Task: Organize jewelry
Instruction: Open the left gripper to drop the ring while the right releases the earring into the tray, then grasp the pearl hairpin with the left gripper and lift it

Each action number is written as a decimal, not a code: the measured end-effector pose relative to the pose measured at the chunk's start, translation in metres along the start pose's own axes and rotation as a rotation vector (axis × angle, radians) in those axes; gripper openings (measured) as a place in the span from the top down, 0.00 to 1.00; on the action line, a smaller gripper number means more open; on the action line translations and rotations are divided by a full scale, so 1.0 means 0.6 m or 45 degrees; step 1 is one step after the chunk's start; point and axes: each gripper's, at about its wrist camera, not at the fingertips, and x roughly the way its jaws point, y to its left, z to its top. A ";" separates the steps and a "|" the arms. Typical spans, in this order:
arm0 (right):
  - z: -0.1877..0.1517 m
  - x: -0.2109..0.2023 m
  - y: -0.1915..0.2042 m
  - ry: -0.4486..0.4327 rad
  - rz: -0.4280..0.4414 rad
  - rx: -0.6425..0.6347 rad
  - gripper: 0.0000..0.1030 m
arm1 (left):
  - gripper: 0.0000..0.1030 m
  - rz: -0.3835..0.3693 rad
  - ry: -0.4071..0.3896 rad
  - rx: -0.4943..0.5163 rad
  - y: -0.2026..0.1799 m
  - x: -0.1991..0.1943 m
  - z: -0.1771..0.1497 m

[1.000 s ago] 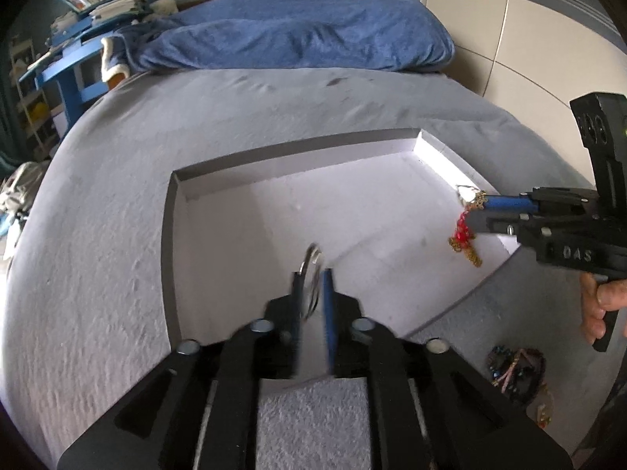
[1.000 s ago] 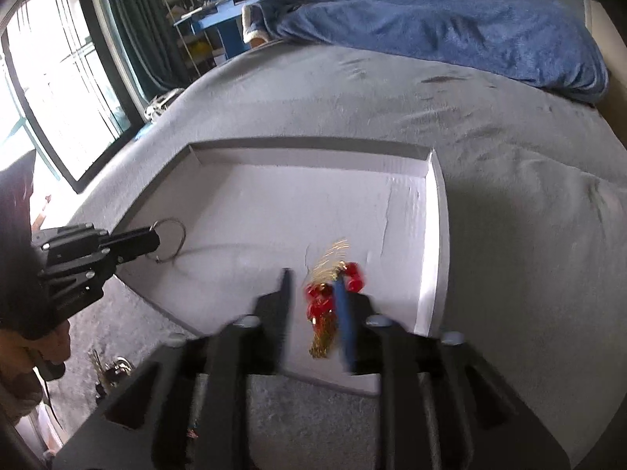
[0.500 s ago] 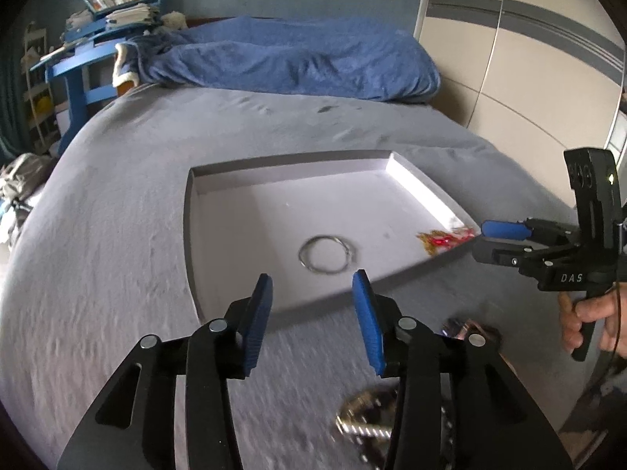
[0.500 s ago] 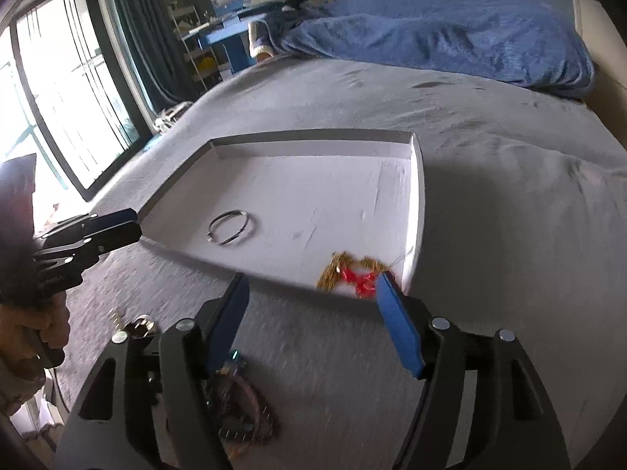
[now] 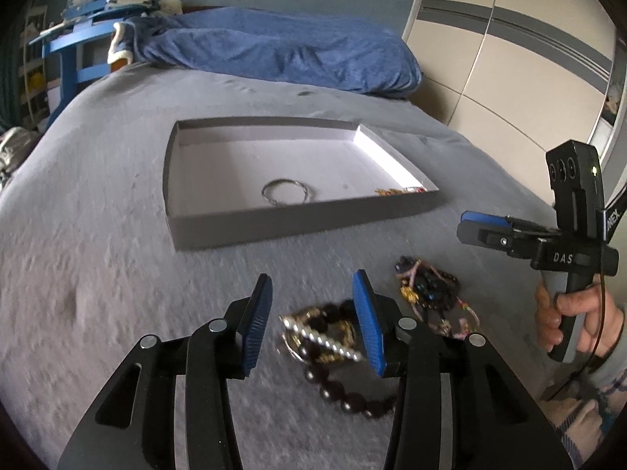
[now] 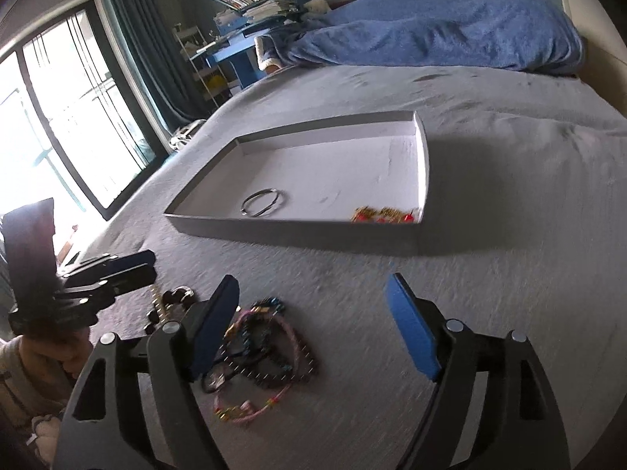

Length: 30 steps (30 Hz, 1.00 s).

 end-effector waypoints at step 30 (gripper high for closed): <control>-0.059 0.002 0.031 -0.012 0.057 -0.030 0.24 | 0.94 -0.087 -0.133 -0.085 0.021 -0.030 -0.025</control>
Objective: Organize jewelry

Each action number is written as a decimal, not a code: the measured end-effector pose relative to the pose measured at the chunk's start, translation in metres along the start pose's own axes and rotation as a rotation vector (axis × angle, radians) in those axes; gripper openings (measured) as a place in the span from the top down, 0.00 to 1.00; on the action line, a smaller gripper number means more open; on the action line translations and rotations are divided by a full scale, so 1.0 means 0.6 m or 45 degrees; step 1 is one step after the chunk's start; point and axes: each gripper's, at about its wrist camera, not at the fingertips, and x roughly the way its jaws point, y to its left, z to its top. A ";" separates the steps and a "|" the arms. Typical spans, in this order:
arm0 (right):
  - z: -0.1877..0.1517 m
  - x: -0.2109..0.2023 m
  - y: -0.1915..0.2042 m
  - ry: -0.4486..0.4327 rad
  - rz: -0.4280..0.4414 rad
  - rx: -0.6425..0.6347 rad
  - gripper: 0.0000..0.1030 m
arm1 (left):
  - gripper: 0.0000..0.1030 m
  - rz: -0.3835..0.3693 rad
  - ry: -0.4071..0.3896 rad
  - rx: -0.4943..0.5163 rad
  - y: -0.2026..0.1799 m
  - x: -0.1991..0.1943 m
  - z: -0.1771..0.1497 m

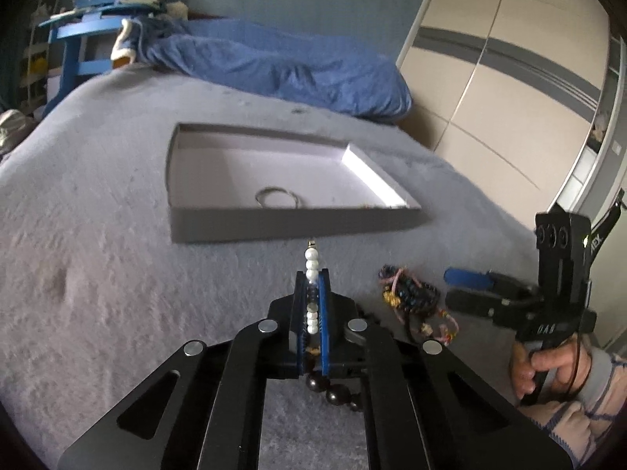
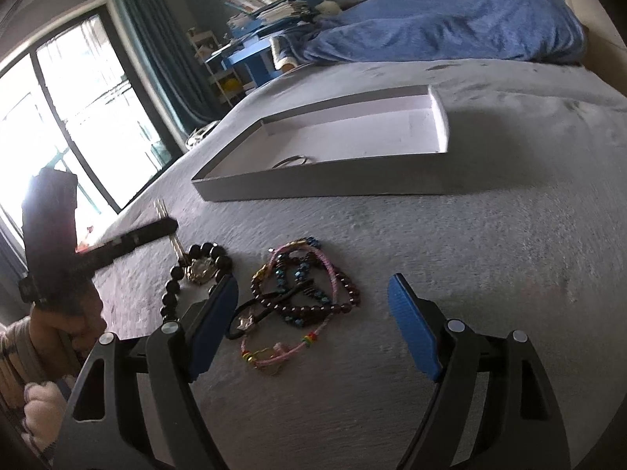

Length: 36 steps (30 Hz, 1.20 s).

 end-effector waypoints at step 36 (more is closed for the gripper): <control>0.002 -0.028 -0.051 -0.047 -0.067 0.144 0.91 | 0.94 0.081 0.038 -0.121 0.051 0.012 -0.019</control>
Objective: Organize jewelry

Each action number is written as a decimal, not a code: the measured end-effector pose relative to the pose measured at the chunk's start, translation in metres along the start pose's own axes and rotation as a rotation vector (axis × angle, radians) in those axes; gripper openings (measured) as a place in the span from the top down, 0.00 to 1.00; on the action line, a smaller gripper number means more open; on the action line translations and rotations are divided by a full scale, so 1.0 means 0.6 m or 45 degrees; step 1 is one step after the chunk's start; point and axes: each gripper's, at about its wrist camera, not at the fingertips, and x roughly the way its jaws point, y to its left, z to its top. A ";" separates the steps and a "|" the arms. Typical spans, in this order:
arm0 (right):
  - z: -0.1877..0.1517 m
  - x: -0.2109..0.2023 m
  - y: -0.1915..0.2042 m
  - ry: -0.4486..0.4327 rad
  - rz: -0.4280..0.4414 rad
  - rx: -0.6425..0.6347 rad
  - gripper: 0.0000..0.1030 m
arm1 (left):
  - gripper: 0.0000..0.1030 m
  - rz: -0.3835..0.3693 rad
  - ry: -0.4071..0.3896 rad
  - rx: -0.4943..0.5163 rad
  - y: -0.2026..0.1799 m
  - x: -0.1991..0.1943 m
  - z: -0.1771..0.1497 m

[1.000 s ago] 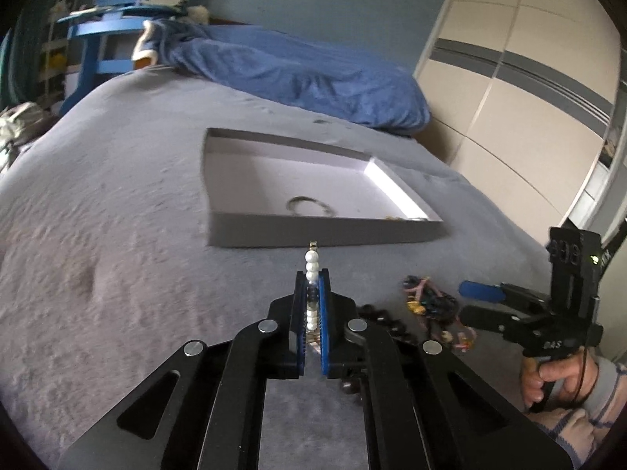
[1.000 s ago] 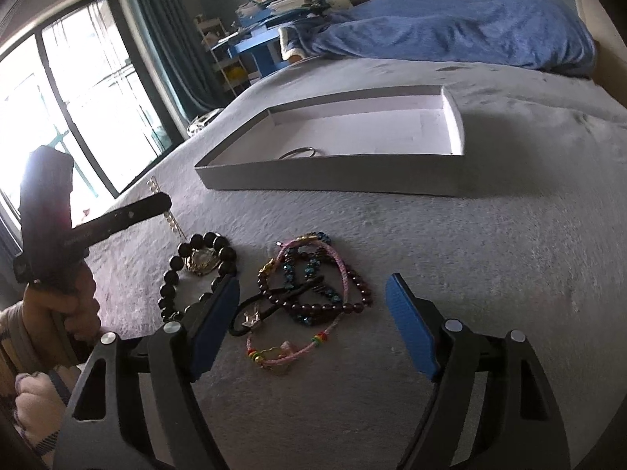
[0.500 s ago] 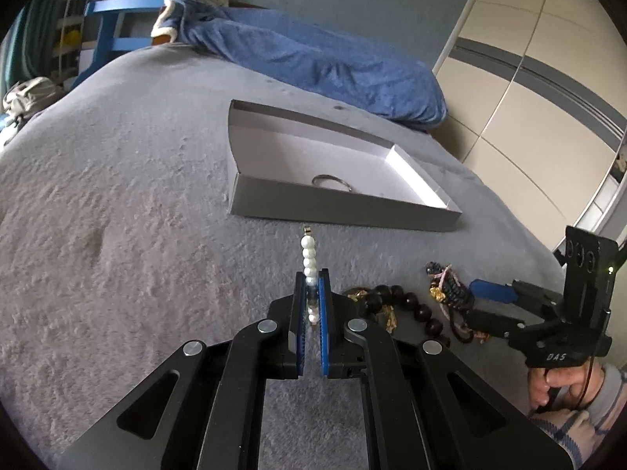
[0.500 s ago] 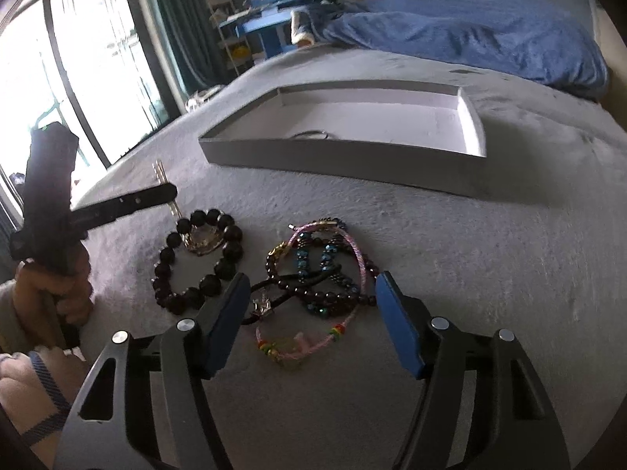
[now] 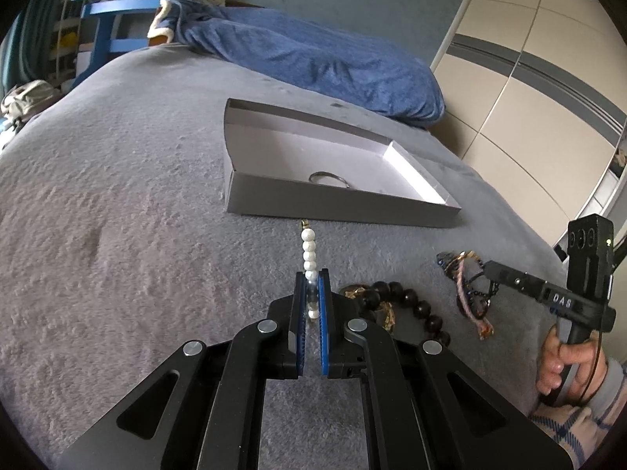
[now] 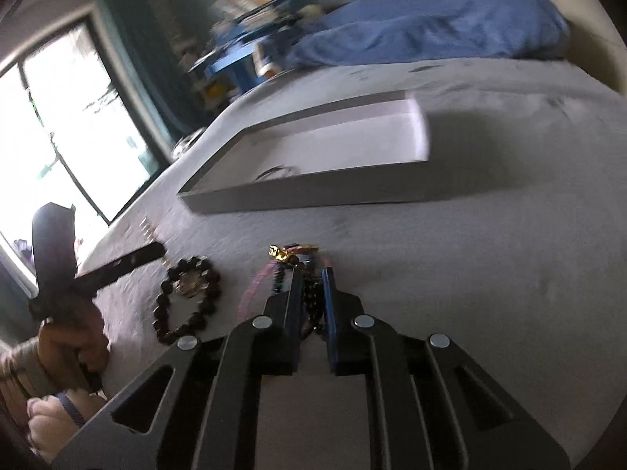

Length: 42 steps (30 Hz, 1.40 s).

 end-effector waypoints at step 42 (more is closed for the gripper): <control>-0.029 -0.004 0.024 0.113 0.020 -0.098 0.96 | 0.93 -0.003 0.048 -0.011 0.003 0.015 0.001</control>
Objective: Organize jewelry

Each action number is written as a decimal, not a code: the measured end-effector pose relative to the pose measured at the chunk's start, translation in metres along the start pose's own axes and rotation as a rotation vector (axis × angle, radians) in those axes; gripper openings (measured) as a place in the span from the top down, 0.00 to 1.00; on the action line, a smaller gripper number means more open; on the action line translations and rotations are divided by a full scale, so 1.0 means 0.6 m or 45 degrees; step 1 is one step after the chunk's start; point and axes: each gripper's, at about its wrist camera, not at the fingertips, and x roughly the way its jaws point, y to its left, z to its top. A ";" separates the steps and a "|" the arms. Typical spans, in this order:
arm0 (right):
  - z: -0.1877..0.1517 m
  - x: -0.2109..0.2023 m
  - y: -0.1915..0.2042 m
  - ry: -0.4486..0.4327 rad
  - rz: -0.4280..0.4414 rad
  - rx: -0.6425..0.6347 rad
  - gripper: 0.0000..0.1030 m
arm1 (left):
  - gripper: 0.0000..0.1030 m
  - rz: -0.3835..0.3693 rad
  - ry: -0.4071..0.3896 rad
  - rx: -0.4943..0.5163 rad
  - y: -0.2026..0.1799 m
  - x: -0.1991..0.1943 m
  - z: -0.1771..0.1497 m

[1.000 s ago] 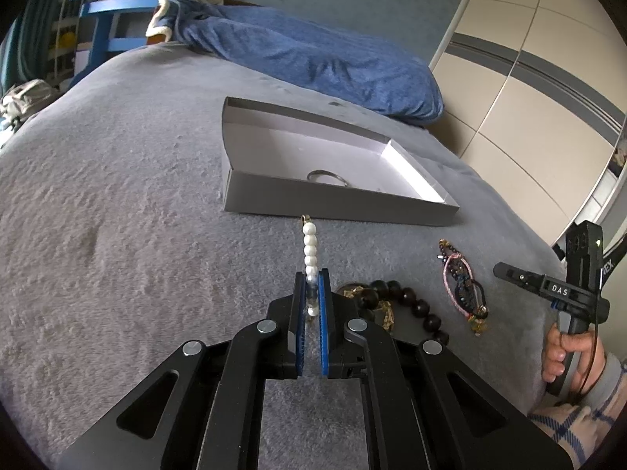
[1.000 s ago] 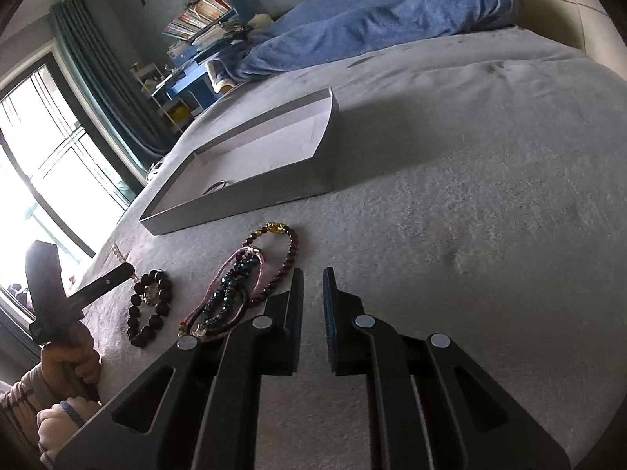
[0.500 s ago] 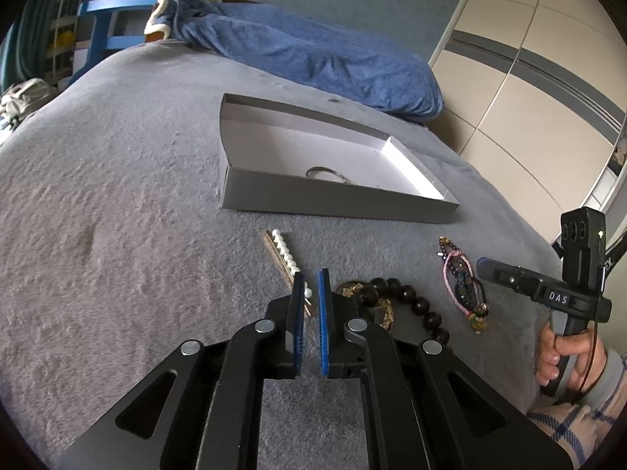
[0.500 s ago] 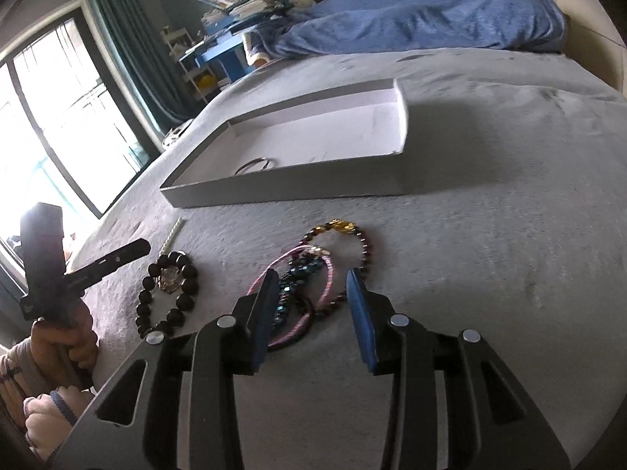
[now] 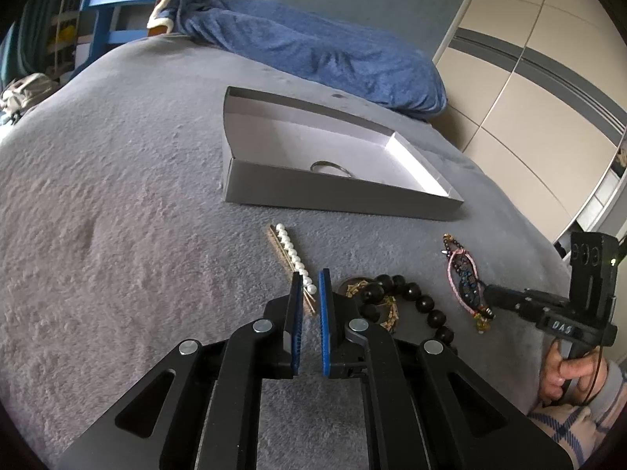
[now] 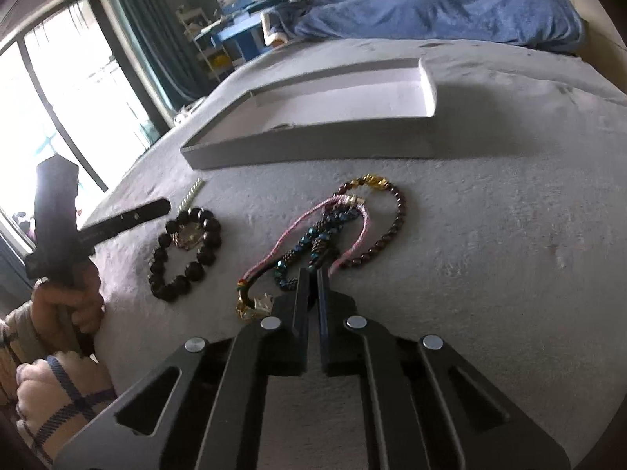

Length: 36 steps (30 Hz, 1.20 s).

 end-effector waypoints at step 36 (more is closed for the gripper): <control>-0.022 -0.062 -0.144 -0.131 -0.200 0.342 0.84 | 0.85 -0.040 0.087 0.040 -0.006 0.015 0.000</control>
